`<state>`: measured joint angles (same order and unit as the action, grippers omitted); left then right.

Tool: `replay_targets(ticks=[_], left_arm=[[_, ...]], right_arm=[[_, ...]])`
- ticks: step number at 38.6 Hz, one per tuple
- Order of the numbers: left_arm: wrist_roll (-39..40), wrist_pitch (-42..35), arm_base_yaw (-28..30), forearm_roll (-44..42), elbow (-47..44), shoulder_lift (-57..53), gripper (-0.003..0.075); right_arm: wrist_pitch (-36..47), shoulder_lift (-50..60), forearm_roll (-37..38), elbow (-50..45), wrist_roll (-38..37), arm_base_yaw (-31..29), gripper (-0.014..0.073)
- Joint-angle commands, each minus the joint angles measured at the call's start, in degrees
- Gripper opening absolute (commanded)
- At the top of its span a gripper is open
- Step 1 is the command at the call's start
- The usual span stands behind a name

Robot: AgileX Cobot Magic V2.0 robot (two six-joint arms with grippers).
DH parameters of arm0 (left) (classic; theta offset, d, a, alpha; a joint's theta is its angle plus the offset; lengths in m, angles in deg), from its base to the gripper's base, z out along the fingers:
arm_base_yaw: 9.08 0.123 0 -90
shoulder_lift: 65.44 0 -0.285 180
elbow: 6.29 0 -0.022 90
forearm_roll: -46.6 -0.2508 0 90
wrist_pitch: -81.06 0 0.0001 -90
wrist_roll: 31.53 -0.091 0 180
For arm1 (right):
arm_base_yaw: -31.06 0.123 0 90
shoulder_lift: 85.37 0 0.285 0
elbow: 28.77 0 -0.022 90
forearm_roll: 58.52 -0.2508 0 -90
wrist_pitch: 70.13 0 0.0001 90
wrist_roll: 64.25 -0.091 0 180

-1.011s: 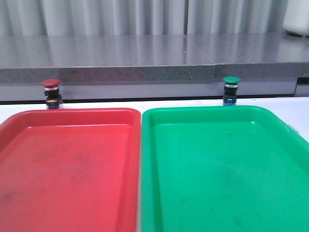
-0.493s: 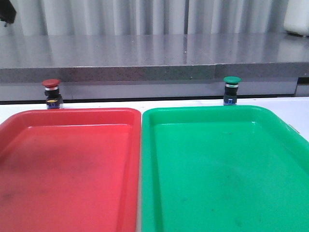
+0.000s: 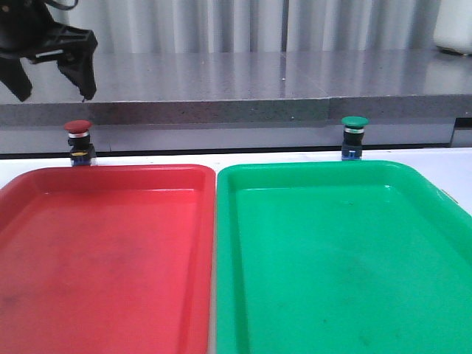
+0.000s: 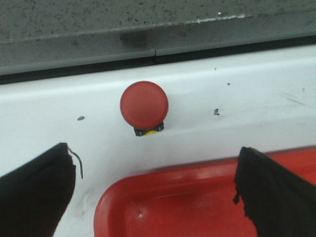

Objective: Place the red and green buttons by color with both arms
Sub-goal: 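Lower the left gripper onto the red button and close on it, then lift the red button and carry it into the red tray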

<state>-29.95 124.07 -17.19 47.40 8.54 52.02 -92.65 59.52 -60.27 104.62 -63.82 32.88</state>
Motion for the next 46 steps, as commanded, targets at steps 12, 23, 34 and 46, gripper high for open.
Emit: replay_targets(ticks=[12,23,34,46], left_arm=[[0.5,-0.8,-0.3,-0.5,13.5,10.5,0.0617],[0.5,-1.7,-0.3,-0.5,15.3,12.9,0.0473],[0.5,-2.1,-0.3,-0.5,15.3,12.9,0.0105],[0.5,-0.3,-0.3,-0.5,14.4,6.2,0.0010]], right_arm=[[4.3,-0.6,0.1,2.3,0.2,0.2,0.0651],[4.3,-0.6,0.1,2.3,0.2,0.2,0.0651],[4.3,-0.6,0.1,2.3,0.2,0.2,0.0651],[4.3,-0.6,0.1,2.3,0.2,0.2,0.0651]])
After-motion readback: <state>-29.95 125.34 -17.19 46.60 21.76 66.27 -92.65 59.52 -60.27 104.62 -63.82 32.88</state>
